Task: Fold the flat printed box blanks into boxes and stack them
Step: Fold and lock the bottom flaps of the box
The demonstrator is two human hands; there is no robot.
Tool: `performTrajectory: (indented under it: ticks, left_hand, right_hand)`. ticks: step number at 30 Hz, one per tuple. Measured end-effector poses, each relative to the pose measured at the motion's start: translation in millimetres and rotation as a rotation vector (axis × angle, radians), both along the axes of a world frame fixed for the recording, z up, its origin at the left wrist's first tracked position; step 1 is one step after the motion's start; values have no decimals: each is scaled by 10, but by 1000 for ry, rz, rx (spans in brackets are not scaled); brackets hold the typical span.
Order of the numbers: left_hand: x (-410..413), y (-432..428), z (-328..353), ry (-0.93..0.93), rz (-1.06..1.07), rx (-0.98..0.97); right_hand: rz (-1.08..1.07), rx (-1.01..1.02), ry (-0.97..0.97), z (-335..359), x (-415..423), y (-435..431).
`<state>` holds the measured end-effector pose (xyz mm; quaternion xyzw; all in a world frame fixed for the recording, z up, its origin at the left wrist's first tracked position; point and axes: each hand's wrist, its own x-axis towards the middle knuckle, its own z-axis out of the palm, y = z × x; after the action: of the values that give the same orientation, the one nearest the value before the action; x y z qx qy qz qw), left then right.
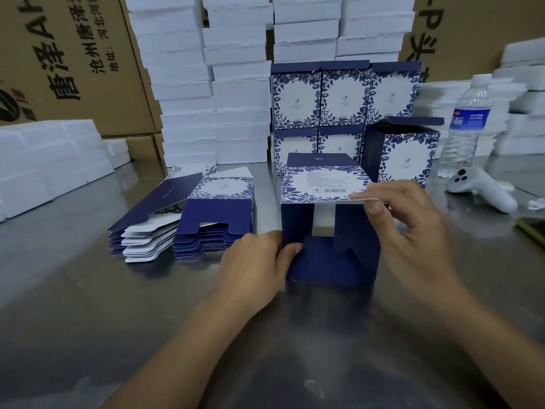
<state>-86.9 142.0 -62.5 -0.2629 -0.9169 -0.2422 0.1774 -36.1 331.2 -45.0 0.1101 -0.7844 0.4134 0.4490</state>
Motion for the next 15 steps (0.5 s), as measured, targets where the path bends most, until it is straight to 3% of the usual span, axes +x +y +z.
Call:
performTrajectory:
  ticks: [5,9,15]
  left_hand:
    - [-16,-20,5,-102,5,4]
    - [-7,-13,-38,-155,39,-192]
    - [-40,-24,-65,-197,9,-125]
  right_hand:
    - [-5,3,-5,-5,0,6]
    - [-9,-1,-8,-8,0,1]
    - [-25,2,-22,9,11,-6]
